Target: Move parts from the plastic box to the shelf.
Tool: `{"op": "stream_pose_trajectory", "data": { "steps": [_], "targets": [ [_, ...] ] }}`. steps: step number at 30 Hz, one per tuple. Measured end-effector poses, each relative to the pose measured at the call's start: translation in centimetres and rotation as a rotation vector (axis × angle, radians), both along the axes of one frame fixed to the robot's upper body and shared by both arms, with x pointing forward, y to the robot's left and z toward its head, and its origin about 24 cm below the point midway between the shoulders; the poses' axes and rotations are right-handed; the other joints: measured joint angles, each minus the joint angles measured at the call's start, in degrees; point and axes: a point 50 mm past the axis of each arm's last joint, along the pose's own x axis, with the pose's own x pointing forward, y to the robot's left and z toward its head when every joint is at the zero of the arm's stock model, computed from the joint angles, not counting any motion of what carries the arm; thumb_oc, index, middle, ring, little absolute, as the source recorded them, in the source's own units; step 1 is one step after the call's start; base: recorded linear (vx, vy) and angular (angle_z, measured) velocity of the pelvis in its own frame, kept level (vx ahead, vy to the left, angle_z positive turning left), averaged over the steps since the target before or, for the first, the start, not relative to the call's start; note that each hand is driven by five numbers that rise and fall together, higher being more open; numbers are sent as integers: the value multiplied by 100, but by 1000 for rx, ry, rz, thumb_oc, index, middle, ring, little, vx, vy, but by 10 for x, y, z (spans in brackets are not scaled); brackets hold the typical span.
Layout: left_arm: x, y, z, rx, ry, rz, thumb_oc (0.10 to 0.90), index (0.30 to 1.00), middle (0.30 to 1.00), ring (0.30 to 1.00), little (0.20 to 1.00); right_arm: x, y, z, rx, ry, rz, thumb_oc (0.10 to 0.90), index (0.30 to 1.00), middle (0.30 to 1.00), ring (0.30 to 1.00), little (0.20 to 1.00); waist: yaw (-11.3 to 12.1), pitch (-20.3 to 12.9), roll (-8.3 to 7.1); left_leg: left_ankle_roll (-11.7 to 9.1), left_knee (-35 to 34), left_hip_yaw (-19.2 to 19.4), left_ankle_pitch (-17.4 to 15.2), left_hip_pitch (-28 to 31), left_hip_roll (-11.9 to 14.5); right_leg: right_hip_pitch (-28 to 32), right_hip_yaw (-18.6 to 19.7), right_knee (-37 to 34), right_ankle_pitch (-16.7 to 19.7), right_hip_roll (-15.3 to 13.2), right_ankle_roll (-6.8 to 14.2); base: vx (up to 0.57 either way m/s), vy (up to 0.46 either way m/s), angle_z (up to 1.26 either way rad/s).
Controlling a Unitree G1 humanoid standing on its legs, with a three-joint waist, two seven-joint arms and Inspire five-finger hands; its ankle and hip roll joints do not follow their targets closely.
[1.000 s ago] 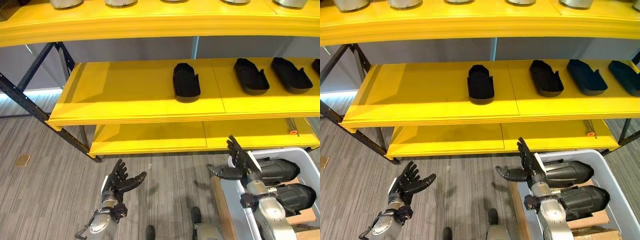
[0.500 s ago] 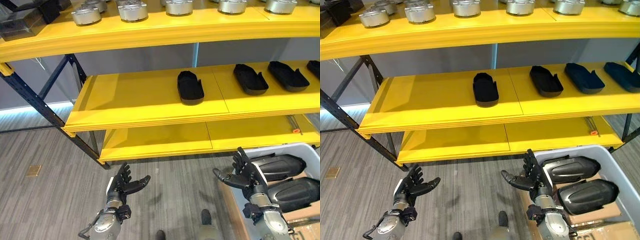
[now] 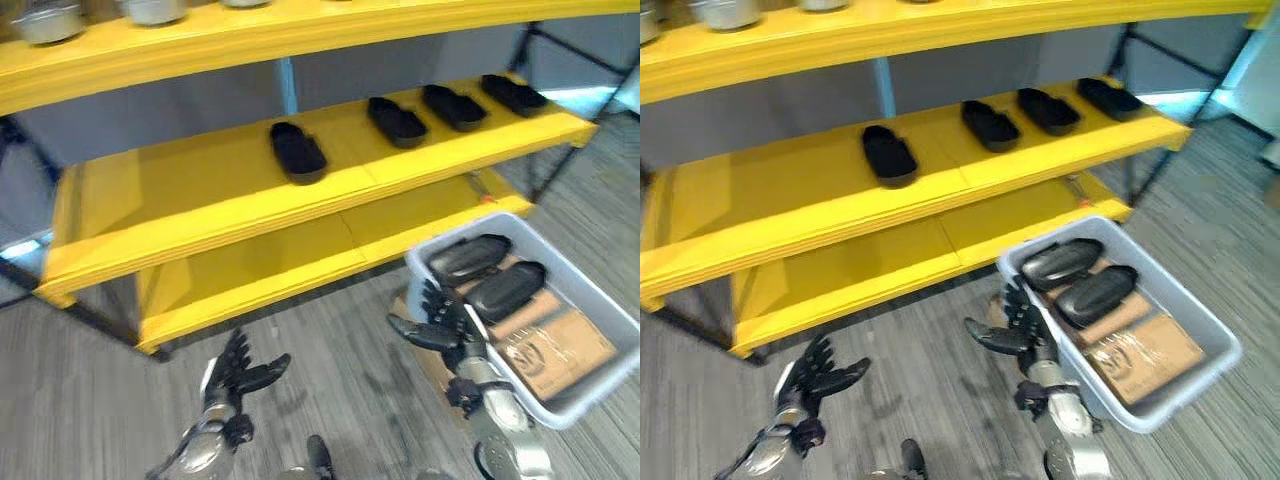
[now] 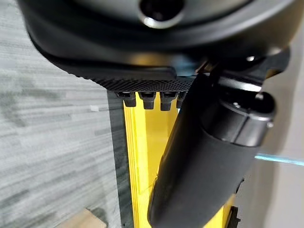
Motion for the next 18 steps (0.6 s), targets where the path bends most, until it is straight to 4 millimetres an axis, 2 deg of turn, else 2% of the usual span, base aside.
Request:
{"op": "stream_pose_trajectory", "data": {
  "steps": [1,2,4,6,8,10,11,14,17,18],
  "targets": [
    [-6,-4,-7,-33,25,35,900,1000,1000,1000,1000,-11,-11,-13,-22,63,-32,900,1000,1000,1000,1000,-221,-75,19,-381,-22,-34,103,28,172,218,-25,-633,192,273,-45,0,-251,-66],
    [-10,-6,-9,-49,28,37,900,1000,1000,1000,1000,-14,-15,-18,-32,90,-43,900,1000,1000,1000,1000,-232,-118,28,-387,2,21,131,31,275,161,175,-701,166,400,-122,18,-152,-76],
    [-15,-10,-14,-74,50,31,900,1000,1000,1000,1000,-24,-28,-23,-53,128,-72,900,1000,1000,1000,1000,-311,-196,105,-421,-39,-128,211,0,436,92,371,-932,262,633,-258,11,-85,-71],
    [-17,-13,-15,-86,55,27,900,1000,1000,1000,1000,-36,-47,-28,-82,163,-131,900,1000,1000,1000,1000,-487,-242,179,-397,-132,-103,328,3,530,72,478,-1118,364,797,-345,4,-81,-47],
    [-20,-14,-17,-92,65,23,900,1000,1000,1000,1000,-55,-68,-35,-104,215,-213,900,1000,1000,1000,1000,-752,-342,346,-394,-129,-80,363,34,619,-25,717,-1191,438,893,-356,29,-107,-64],
    [-15,-20,-16,-101,51,-14,900,1000,1000,1000,1000,-65,-62,-42,-68,247,-201,900,1000,1000,1000,1000,-989,-369,519,-399,-127,-120,367,132,661,-19,904,-1242,529,917,-387,109,-202,-55],
    [-14,-25,-17,-106,54,-38,900,1000,1000,1000,1000,-72,-59,-46,-54,269,-186,900,1000,1000,1000,1000,-1186,-371,675,-412,-128,-103,368,187,719,-23,988,-1278,482,963,-351,127,-226,-35],
    [-14,-28,-17,-89,60,-82,900,1000,1000,1000,1000,-74,-62,-46,-43,272,-187,900,1000,1000,1000,1000,-1312,-373,796,-547,-130,10,329,243,838,-66,1164,-1271,478,1076,-378,28,-164,-30],
    [-1,-41,-13,-95,28,-145,900,1000,1000,1000,1000,-76,-75,-43,-61,264,-226,900,1000,1000,1000,1000,-1415,-362,933,-641,-133,71,367,98,965,-280,1290,-1259,539,1202,-462,28,-142,-23],
    [6,-49,-11,-108,7,-180,900,1000,1000,1000,1000,-80,-81,-43,-72,272,-238,900,1000,1000,1000,1000,-1529,-356,939,-689,-130,97,402,63,1046,-351,1309,-1239,557,1302,-520,93,-261,-17]
  ]
}}
